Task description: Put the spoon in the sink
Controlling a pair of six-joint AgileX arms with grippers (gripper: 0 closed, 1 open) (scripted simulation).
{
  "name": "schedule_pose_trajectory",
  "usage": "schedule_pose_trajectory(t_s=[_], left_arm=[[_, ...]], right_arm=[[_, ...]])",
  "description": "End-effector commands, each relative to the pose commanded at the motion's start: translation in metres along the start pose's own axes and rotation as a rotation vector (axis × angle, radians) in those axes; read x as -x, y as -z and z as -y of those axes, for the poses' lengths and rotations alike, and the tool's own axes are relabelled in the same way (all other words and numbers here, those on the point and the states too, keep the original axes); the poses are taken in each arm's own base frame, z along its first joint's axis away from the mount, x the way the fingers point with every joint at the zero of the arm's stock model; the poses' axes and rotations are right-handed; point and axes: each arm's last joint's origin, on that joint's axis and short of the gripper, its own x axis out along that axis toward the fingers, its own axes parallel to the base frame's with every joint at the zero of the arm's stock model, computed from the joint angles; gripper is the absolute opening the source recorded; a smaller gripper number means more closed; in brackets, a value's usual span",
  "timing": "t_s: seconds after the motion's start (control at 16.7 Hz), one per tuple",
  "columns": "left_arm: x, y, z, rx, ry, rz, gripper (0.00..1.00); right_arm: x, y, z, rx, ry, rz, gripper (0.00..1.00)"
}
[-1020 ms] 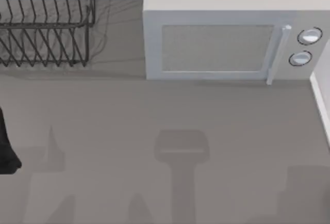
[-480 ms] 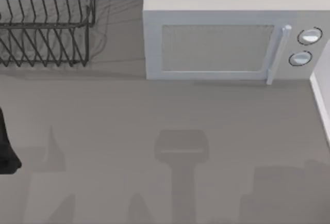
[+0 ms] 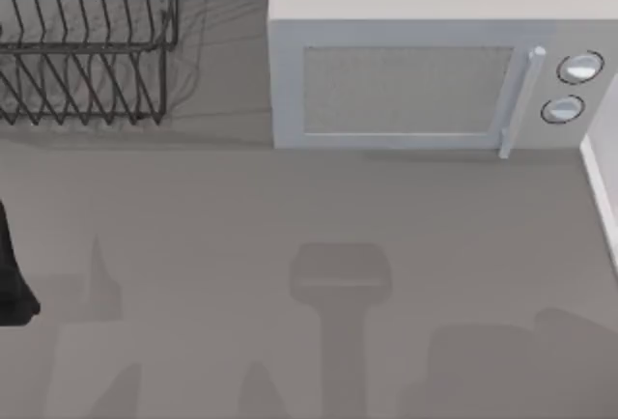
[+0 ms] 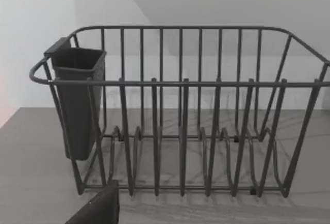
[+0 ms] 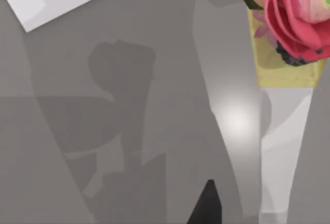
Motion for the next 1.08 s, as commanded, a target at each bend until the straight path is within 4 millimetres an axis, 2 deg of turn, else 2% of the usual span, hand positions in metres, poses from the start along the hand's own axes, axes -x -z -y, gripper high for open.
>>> schedule_pose_trajectory(t_s=[0.18, 0.36, 0.54, 0.78, 0.96, 1.08], left_arm=[[0.000, 0.000, 0.000, 0.000, 0.000, 0.000, 1.00], [0.000, 0.000, 0.000, 0.000, 0.000, 0.000, 1.00], [0.000, 0.000, 0.000, 0.000, 0.000, 0.000, 1.00], [0.000, 0.000, 0.000, 0.000, 0.000, 0.000, 1.00], [0.000, 0.000, 0.000, 0.000, 0.000, 0.000, 1.00], [0.000, 0.000, 0.000, 0.000, 0.000, 0.000, 1.00]], right_arm=[[0.002, -0.006, -0.001, -0.005, 0.002, -0.007, 0.00], [0.009, -0.032, -0.008, -0.012, 0.011, -0.040, 0.00], [0.019, -0.075, -0.021, -0.014, 0.020, -0.071, 0.00], [0.030, -0.147, -0.045, -0.013, 0.023, -0.079, 0.00], [0.027, -0.197, -0.064, -0.012, 0.020, -0.071, 0.00], [0.021, -0.222, -0.075, -0.010, 0.015, -0.057, 0.00]])
